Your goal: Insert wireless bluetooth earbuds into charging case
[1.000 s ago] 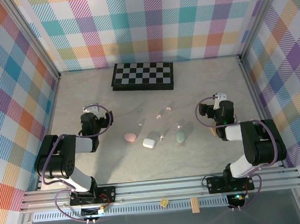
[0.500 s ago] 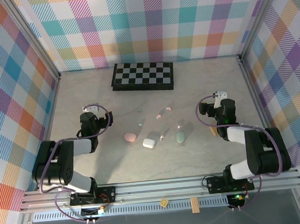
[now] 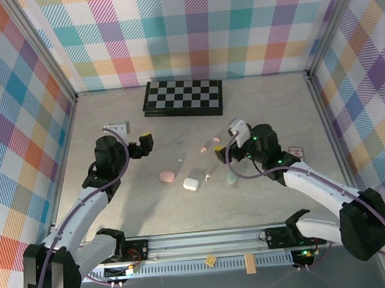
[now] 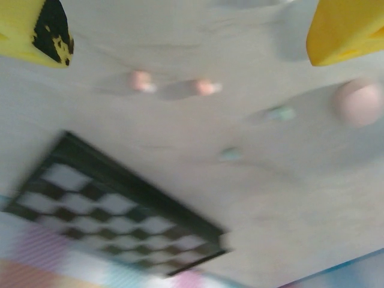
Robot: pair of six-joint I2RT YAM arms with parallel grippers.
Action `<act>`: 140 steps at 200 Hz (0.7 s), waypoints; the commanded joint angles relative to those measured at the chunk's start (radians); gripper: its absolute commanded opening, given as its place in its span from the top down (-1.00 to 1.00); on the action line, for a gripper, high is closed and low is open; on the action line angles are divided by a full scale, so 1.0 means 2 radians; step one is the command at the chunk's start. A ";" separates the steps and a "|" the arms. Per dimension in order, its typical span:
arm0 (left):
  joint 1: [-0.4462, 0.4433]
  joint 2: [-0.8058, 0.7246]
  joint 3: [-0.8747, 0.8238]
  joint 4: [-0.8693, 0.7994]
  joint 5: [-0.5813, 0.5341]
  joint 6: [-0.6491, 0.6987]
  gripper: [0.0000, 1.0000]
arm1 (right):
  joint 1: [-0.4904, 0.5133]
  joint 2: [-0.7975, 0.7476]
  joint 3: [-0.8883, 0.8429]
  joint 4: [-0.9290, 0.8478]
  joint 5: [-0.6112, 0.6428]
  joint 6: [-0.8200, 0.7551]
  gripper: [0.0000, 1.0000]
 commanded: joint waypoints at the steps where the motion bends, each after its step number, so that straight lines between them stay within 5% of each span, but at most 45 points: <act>1: -0.002 -0.034 0.017 -0.092 0.035 -0.034 -0.99 | 0.057 0.030 0.030 -0.078 -0.067 -0.048 -0.98; 58: -0.002 -0.064 0.023 -0.142 0.041 -0.042 -0.99 | 0.170 0.176 0.064 -0.075 -0.038 -0.103 -0.98; 140: -0.004 -0.052 0.024 -0.157 0.070 -0.041 -0.99 | 0.178 0.282 0.082 -0.027 -0.022 -0.109 -0.94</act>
